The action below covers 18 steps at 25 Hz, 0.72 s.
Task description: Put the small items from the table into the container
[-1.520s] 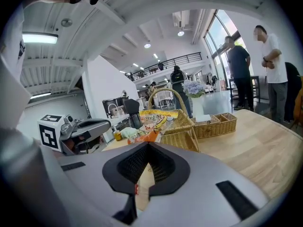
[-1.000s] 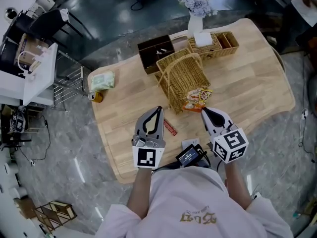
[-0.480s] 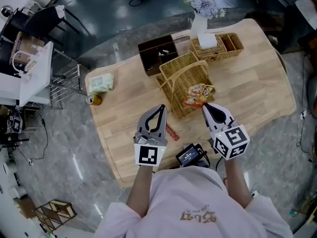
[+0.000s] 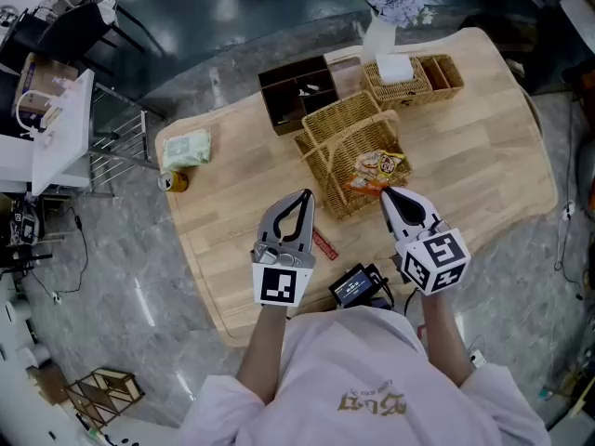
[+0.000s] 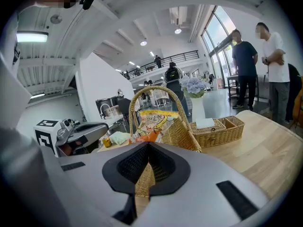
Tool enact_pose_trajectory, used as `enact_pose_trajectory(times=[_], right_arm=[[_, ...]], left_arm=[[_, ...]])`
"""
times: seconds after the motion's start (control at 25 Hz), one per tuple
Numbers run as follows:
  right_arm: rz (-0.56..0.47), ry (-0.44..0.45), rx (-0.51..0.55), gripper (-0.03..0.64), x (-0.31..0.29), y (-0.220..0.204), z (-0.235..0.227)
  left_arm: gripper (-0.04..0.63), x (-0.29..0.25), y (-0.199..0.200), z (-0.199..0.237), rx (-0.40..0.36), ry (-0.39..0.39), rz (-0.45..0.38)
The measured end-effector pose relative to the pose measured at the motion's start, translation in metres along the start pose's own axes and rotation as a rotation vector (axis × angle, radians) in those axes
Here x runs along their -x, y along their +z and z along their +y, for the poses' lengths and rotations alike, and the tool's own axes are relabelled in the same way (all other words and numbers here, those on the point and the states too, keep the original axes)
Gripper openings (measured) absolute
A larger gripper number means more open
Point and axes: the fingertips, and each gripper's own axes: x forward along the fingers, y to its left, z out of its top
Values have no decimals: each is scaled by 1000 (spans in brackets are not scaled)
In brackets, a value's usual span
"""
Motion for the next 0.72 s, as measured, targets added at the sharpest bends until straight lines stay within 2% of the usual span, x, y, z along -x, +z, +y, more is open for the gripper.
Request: enact_pose_trajectory(times=[0.4, 0.72], right_arm=[[-45, -47, -24, 20, 1, 1, -5], [-40, -45, -20, 21, 7, -1, 2]], left_arm=[[-8, 1, -3, 0, 4, 5, -1], [-8, 12, 3, -1, -9, 12, -5]])
